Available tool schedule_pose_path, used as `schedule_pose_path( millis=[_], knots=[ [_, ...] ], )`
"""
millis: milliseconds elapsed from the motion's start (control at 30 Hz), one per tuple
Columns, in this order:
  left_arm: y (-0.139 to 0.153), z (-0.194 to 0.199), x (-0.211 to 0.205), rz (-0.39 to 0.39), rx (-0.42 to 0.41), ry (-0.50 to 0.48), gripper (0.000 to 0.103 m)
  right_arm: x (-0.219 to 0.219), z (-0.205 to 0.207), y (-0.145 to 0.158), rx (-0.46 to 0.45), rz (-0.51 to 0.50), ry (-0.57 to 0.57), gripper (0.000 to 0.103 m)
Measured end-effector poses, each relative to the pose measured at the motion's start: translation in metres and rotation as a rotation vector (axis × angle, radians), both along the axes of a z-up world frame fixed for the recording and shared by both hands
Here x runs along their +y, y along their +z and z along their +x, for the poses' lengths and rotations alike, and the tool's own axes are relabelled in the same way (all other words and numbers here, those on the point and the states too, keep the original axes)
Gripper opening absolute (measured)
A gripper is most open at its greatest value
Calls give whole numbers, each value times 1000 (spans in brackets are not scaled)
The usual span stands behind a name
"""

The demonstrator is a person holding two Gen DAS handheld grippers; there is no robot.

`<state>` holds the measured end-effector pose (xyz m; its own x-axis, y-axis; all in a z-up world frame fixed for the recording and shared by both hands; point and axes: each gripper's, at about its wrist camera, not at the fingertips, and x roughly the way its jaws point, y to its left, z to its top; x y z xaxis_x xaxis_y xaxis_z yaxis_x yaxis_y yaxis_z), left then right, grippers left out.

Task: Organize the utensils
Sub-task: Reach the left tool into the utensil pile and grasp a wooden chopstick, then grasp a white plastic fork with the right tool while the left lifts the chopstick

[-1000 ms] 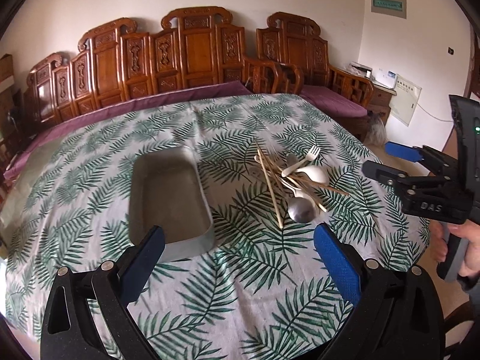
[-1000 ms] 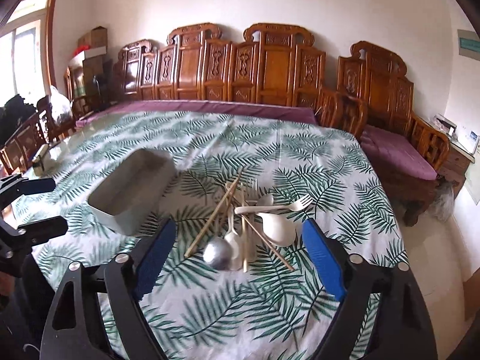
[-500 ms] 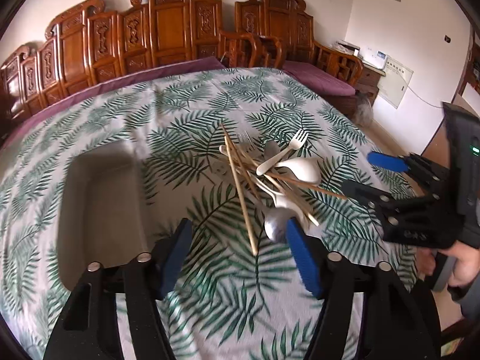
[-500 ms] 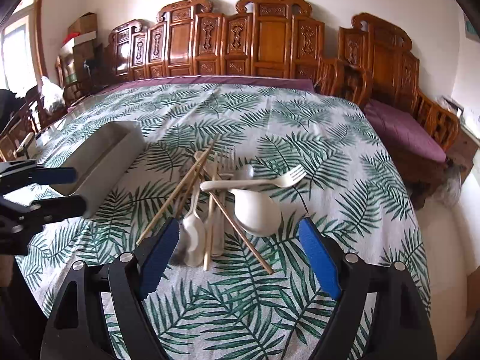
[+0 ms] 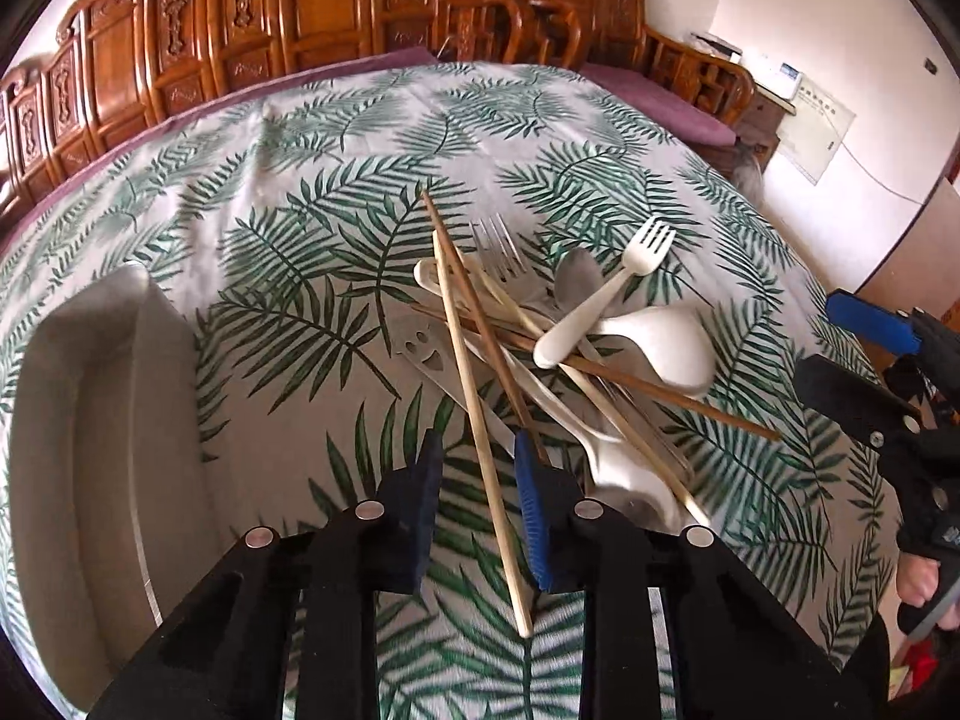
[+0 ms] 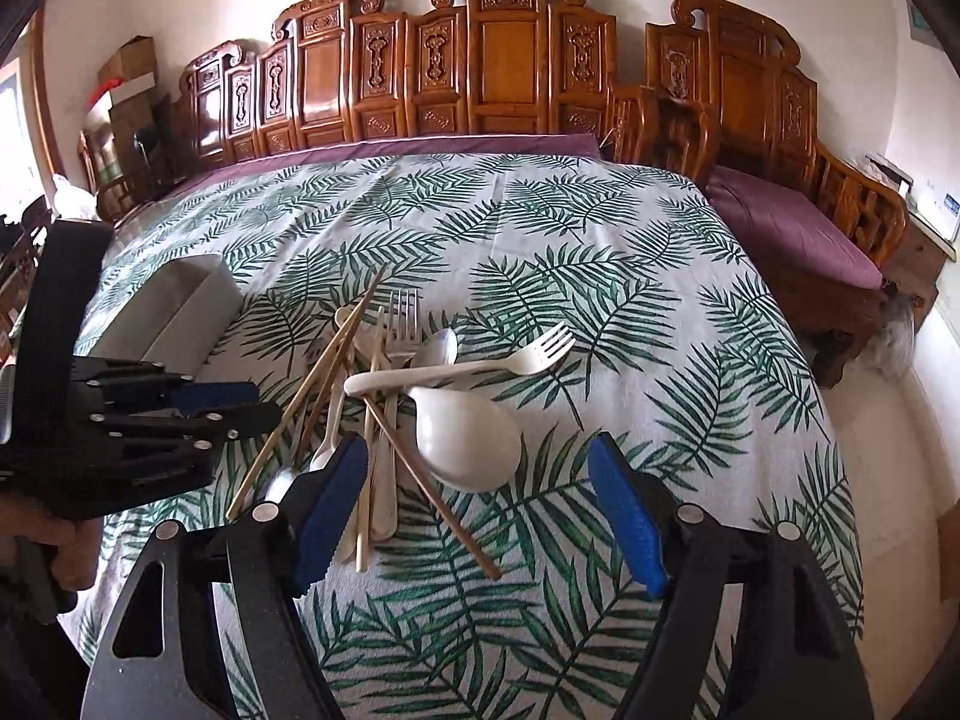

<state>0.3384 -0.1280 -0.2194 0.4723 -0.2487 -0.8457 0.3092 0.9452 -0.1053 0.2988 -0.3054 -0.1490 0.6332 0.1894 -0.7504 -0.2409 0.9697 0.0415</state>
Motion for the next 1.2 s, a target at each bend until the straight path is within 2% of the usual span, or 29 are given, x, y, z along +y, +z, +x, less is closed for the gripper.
schedule_pose_path(
  millis=[67, 367, 667, 800, 833, 1000, 1200],
  knots=[
    [-5, 6, 0, -16, 22, 1, 10, 2, 6, -2, 10, -9, -3, 78],
    [-11, 19, 3, -56, 60, 28, 10, 4, 18, -9, 42, -24, -23, 78],
    [-15, 15, 7, -37, 100, 31, 10, 12, 15, -5, 27, -77, -12, 78],
    [-15, 13, 6, -25, 84, 28, 9, 12, 18, -6, 36, -76, -17, 78],
    [-16, 13, 6, -26, 84, 31, 5, 12, 20, -7, 42, -68, -21, 78],
    [-9, 3, 11, -33, 44, 21, 4, 15, 33, -18, 65, -65, -19, 77],
    [14, -23, 25, -103, -10, 34, 4, 15, 58, -32, 120, -4, -47, 71]
  ],
)
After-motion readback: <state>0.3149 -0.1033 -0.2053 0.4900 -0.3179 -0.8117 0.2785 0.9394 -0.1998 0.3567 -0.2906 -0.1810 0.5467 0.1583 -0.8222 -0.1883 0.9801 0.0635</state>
